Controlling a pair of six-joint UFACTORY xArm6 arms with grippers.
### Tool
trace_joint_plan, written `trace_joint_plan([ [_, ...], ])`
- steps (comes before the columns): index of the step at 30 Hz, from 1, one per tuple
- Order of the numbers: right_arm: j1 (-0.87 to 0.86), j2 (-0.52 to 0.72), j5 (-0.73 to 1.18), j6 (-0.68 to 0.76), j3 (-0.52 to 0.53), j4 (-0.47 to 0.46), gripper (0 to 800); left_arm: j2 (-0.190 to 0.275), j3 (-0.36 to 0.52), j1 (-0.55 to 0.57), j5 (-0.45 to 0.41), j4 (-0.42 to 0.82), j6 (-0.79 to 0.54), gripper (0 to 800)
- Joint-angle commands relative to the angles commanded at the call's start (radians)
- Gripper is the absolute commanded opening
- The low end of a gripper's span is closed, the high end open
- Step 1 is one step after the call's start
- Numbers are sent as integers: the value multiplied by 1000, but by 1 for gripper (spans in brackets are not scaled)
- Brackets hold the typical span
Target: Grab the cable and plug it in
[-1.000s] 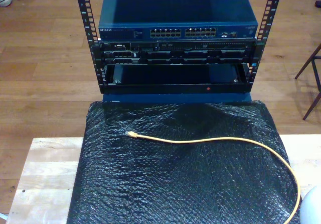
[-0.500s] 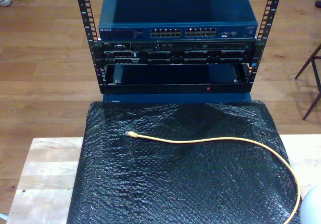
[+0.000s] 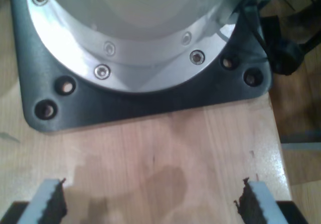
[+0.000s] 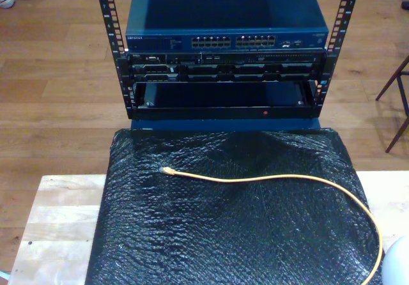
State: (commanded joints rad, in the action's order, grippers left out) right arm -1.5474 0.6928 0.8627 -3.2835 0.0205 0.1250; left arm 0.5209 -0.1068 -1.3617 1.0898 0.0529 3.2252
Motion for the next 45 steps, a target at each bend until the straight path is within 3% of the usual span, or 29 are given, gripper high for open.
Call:
trace_joint_plan([
  [12, 0, 71, 48, 5, -29, -2, 798, -2, -8, 0, 5, 2, 3, 800],
  [18, -2, 74, 187, 8, -118, -2, 798, 5, -11, 0, 12, 3, 2, 800],
  [21, -2, 72, 242, 43, -153, -3, 798, 8, -40, -2, 48, 5, 2, 800],
  [26, 0, 69, 319, 80, -230, -2, 798, 6, -101, -2, 178, 8, 0, 800],
  [29, 0, 60, 373, 89, -284, 2, 798, 5, -118, 0, 199, 8, 2, 800],
  [38, 17, -6, 479, 261, -430, 6, 798, 3, -199, 8, 287, 6, 8, 800],
  [45, 146, -123, 485, 453, -535, 23, 798, 0, -253, 43, 325, 3, 23, 800],
])
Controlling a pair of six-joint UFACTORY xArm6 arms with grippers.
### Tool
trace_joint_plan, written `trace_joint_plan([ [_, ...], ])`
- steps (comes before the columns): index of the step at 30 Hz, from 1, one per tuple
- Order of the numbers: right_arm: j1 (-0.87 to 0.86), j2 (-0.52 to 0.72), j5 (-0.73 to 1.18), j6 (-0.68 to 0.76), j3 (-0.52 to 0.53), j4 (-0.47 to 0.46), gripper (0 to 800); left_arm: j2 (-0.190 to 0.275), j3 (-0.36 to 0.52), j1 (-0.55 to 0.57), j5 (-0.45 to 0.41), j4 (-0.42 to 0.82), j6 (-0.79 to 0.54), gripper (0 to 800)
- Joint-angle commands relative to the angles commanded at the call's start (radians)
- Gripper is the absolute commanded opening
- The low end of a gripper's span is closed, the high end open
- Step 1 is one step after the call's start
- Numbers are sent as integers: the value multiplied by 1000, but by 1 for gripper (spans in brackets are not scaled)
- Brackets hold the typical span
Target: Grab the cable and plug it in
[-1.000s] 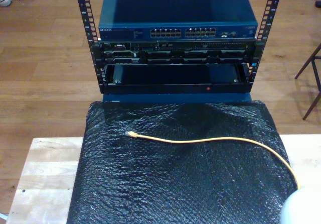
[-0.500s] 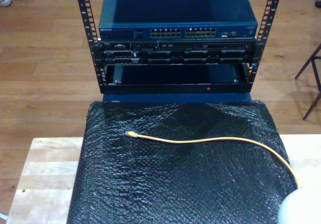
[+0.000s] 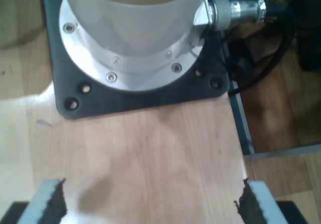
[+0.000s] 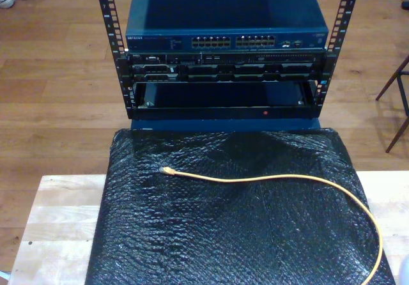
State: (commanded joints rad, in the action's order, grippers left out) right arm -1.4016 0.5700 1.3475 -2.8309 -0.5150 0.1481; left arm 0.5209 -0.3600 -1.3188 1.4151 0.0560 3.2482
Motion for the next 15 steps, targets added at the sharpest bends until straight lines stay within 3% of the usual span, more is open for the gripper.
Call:
trace_joint_plan([
  [15, 175, -137, 175, 336, -232, 72, 798, -6, -121, 235, 126, -51, 244, 800],
])
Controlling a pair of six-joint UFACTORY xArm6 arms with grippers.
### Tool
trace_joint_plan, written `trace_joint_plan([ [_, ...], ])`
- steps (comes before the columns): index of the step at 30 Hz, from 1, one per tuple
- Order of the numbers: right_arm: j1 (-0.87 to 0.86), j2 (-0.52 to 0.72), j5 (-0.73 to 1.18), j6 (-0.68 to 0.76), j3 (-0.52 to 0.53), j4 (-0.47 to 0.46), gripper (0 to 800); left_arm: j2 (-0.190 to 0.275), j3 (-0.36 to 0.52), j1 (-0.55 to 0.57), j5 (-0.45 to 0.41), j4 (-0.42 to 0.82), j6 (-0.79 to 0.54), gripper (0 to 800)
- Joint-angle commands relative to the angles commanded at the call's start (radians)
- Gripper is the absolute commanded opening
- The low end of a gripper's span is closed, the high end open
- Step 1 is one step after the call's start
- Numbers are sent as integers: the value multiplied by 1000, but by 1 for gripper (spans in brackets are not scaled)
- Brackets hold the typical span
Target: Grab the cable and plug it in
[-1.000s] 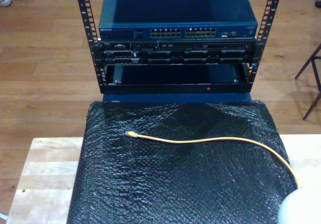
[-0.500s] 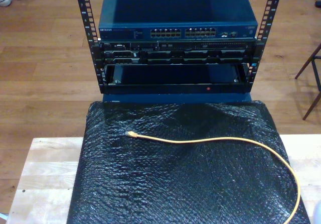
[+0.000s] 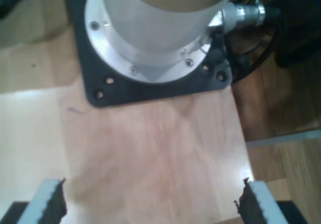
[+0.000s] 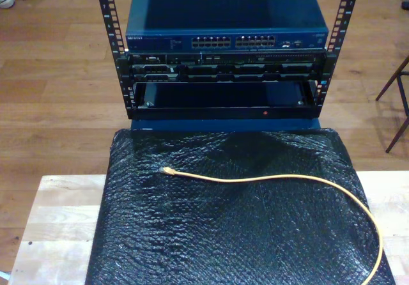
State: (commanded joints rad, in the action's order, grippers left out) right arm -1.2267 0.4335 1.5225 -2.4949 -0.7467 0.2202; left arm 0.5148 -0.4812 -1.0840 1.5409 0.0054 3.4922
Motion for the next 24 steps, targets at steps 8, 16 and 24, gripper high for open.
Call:
trace_joint_plan([
  [8, 37, -3, 69, 94, -58, 77, 797, 0, -49, 129, 80, -80, 138, 800],
  [16, 87, -17, 181, 161, -110, 146, 797, 0, -58, 256, 92, -161, 282, 800],
  [24, 152, -38, 218, 244, -158, 210, 797, -2, -68, 370, 89, -170, 404, 800],
])
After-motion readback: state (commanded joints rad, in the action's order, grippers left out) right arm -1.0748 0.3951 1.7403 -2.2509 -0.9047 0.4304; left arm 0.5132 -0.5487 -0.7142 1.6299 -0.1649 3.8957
